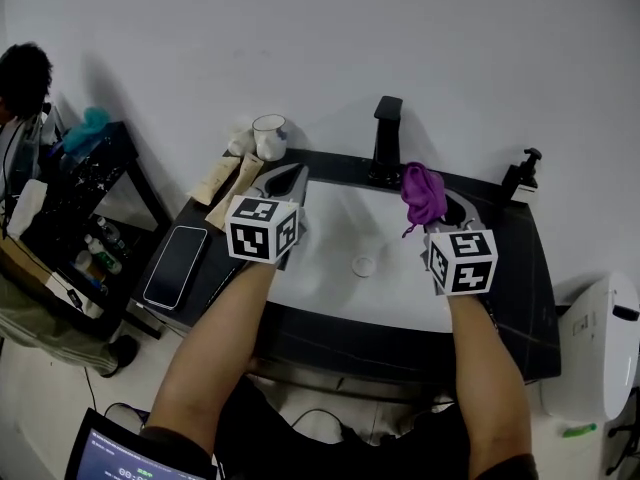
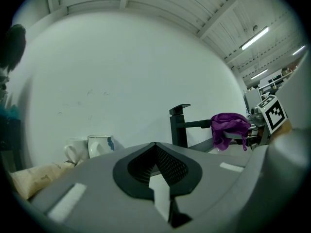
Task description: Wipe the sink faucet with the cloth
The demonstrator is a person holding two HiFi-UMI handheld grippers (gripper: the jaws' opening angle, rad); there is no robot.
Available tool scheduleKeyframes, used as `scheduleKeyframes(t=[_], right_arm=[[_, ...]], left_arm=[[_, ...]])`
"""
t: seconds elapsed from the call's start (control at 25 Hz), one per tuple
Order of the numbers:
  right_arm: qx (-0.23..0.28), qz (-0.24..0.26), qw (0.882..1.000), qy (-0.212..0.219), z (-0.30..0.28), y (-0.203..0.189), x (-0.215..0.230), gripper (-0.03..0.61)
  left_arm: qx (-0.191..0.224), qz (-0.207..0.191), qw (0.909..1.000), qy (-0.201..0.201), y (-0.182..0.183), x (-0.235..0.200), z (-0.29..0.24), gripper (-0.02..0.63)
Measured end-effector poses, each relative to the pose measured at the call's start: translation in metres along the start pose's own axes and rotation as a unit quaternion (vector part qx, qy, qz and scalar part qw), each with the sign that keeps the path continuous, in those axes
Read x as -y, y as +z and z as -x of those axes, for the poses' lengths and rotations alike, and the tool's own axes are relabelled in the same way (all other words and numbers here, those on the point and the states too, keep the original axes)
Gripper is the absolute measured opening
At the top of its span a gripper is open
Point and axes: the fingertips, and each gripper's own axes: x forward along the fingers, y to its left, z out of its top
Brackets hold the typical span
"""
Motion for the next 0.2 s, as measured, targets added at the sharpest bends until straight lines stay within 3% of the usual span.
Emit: scheduleKeyframes(t=[0.2], right_arm=[[-0.002,0.006,1.0,-0.004,-0.0012,0.0006,0.0022,0.063]], left_arm=[[0.001,0.0,1.0,0.0,0.001,0.0001,-0.002,0.017]])
